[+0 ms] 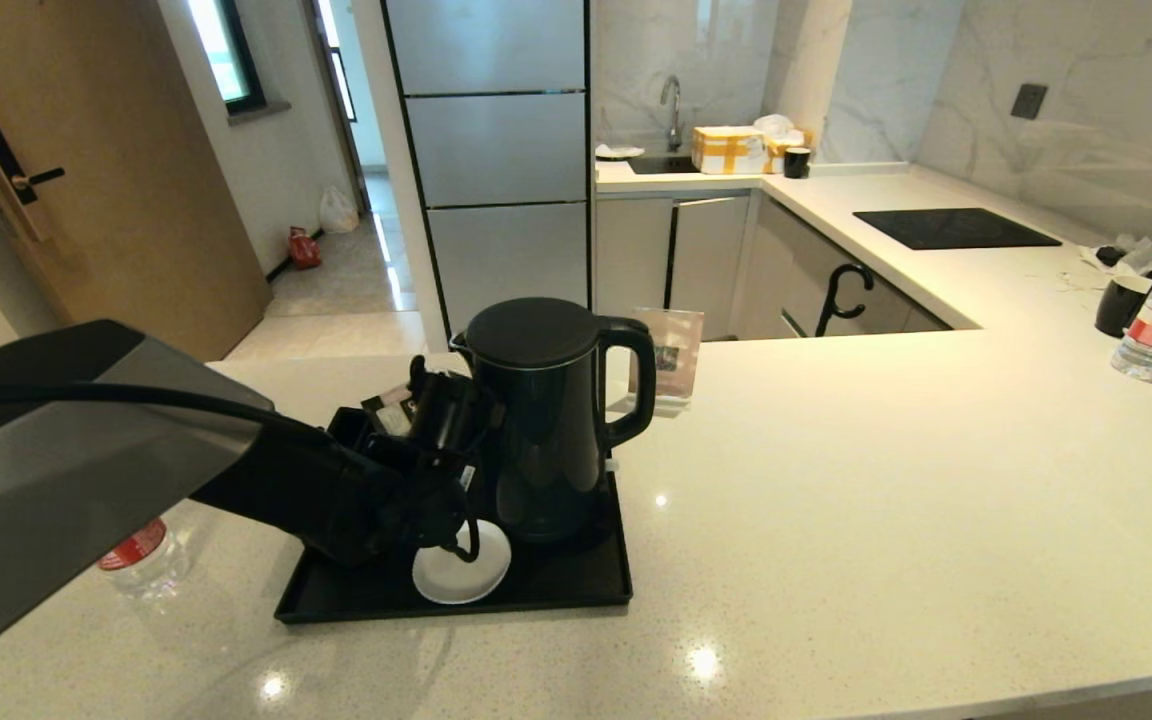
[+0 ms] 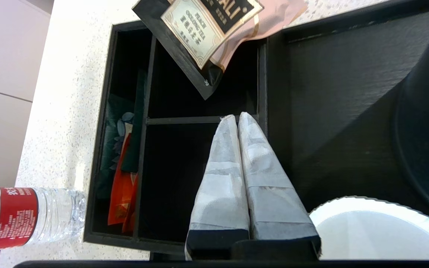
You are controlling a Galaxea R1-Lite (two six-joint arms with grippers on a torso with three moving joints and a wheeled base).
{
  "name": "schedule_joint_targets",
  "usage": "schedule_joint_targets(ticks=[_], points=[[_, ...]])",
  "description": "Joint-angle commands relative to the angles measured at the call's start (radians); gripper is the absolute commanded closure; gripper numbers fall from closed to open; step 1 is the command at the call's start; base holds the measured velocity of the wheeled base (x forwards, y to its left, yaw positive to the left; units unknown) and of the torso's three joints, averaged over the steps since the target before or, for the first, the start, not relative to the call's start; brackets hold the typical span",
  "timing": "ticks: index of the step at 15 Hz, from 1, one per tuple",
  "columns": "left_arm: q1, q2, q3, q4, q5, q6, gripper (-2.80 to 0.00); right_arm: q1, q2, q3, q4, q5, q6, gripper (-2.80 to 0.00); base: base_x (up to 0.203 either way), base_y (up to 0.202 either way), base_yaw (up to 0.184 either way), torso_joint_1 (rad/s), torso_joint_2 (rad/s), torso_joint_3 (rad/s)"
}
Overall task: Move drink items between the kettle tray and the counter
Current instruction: Pick up the kettle
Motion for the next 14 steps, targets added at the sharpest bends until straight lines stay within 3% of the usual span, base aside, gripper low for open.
schedule_joint_targets(ticks=[1, 8, 10, 14], points=[[-0.002, -0.021, 0.003, -0.003, 0.004, -0.001, 0.00, 0.000, 0.000, 0.000, 0.000, 0.000, 0.000, 0.00, 0.000, 0.000, 0.000, 0.000, 0.00, 0.000], [-0.004, -0.030, 0.010, 0.000, 0.004, -0.002, 0.00, 0.000, 0.000, 0.000, 0.000, 0.000, 0.000, 0.00, 0.000, 0.000, 0.000, 0.000, 0.00, 0.000], [-0.006, -0.129, 0.052, 0.012, 0.002, -0.003, 0.00, -0.001, 0.000, 0.000, 0.000, 0.000, 0.000, 0.00, 0.000, 0.000, 0.000, 0.000, 0.00, 0.000], [0.013, -0.486, 0.141, 0.096, -0.015, -0.006, 0.00, 0.000, 0.000, 0.000, 0.000, 0.000, 0.000, 0.00, 0.000, 0.000, 0.000, 0.000, 0.00, 0.000]])
